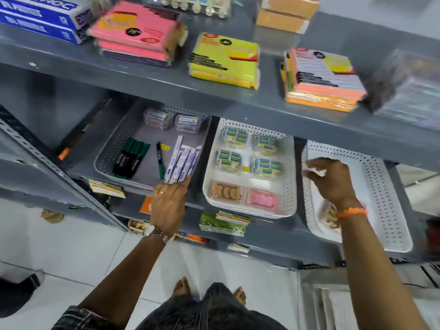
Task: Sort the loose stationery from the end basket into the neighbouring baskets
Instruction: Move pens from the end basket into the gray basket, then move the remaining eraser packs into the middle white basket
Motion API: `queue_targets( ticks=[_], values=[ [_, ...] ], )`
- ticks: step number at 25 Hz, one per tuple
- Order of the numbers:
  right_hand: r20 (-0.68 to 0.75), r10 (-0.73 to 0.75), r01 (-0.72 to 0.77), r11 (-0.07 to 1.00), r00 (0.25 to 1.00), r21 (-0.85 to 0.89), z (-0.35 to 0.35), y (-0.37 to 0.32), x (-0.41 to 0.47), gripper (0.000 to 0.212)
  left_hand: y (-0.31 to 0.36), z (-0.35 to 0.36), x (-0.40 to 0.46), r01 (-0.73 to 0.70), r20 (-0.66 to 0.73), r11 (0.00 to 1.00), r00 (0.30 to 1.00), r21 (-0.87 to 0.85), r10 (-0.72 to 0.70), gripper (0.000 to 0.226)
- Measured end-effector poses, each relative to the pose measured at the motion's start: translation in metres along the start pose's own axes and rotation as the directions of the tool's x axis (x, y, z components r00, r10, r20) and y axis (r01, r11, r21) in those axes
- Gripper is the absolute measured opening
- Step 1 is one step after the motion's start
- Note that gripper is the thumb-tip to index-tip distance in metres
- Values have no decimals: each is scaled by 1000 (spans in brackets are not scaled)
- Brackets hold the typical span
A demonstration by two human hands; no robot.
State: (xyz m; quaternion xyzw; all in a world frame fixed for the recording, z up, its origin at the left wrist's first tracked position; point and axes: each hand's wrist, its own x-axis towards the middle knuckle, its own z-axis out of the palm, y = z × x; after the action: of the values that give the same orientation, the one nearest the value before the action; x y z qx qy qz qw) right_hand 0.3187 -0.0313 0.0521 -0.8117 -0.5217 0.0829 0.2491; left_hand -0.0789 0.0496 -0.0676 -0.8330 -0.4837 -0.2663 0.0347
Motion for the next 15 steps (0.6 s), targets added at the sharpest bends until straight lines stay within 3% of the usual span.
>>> queue_targets(
  ticks=[4,6,8,11,15],
  values=[
    [216,208,-177,972,954,-152,-32,68,-38,25,4,2,0,5,-40,1000,999,6,-5,59],
    [349,284,-221,953,893,-209,-33,79,-53,19,7,3,-1,2,-74,1000,997,4,-1,56],
    [393,326,-233,936,860,-265,-29,82,-62,25,6,4,-1,-1,-91,1000,996,-8,0,55],
    [236,383,-302,899,893,-317,-20,87,-69,29,4,6,-3,25,-81,999,996,-43,-28,56],
    [-29,518,-497,803,855,-330,-4,81,-74,68,4,9,-3,41,-59,997,997,-60,-44,53]
  ],
)
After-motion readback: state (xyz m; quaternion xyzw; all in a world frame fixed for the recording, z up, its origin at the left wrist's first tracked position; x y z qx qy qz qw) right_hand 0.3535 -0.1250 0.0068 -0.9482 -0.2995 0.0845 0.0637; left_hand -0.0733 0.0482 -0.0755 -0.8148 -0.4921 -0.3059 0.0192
